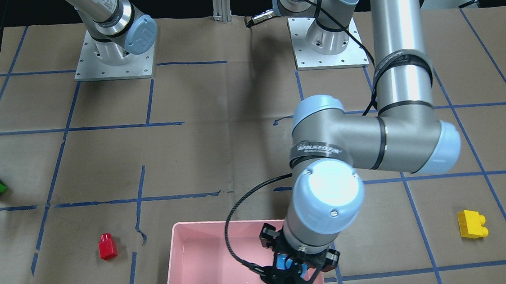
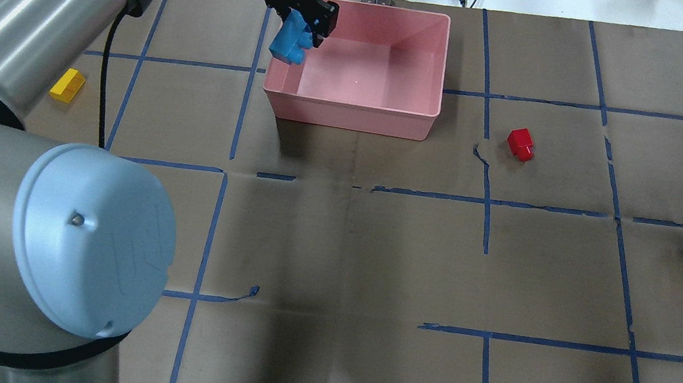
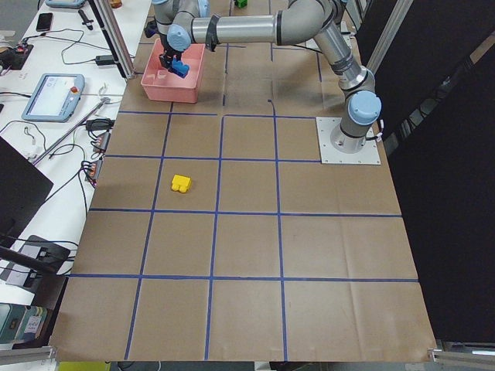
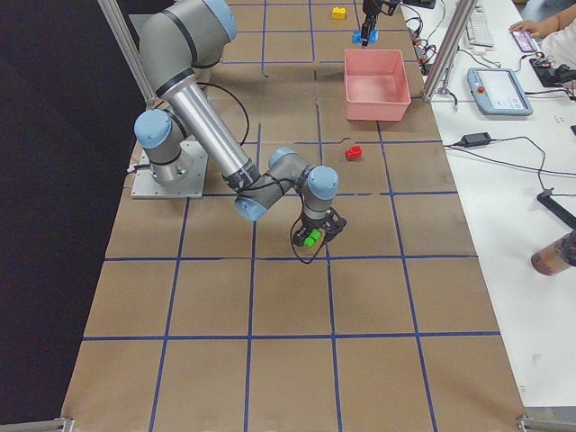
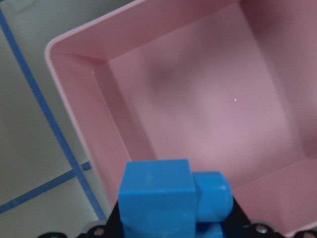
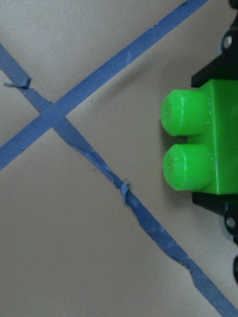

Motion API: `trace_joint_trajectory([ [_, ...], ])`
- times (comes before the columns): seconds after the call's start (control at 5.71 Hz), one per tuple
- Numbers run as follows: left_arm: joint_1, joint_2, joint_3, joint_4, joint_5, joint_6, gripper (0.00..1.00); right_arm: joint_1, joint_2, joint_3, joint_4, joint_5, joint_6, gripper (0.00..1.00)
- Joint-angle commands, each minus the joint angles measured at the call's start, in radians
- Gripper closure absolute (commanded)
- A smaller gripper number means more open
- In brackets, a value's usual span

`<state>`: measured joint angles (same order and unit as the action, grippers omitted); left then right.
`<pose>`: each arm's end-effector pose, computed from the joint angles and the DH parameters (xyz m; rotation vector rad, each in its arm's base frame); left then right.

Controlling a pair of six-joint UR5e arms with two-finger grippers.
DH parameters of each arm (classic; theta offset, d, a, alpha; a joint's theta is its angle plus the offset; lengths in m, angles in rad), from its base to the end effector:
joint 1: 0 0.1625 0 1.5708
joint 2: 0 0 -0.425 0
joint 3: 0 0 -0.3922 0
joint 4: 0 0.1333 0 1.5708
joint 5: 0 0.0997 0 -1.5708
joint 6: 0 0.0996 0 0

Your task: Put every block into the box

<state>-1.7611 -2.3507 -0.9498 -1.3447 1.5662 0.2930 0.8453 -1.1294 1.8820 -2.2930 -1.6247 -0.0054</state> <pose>-0.2812 -0.7527 0.3099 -0.7513 -3.0474 0.1057 -0.2788 -0.5072 0.1762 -1.0914 -2.9028 -0.0739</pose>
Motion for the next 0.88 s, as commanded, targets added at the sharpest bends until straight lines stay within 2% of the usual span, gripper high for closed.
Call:
trace_joint_trajectory([
  [0.0,-0.046,-0.070,0.057,0.001,0.002,-0.021,0.25,0.000,-0.003,-0.004,0.003,0.000,0.001,0.58],
  [0.18,-0.044,-0.046,0.052,-0.008,-0.002,-0.023,0.00,0.000,-0.010,-0.009,0.004,0.006,0.002,0.60],
  [0.35,-0.031,-0.027,0.039,-0.014,0.000,-0.021,0.00,0.003,-0.013,-0.048,0.012,0.014,0.004,0.60],
  [0.7,0.127,0.084,-0.034,-0.071,0.000,-0.008,0.00,0.059,-0.062,-0.166,0.073,0.047,-0.001,0.60],
])
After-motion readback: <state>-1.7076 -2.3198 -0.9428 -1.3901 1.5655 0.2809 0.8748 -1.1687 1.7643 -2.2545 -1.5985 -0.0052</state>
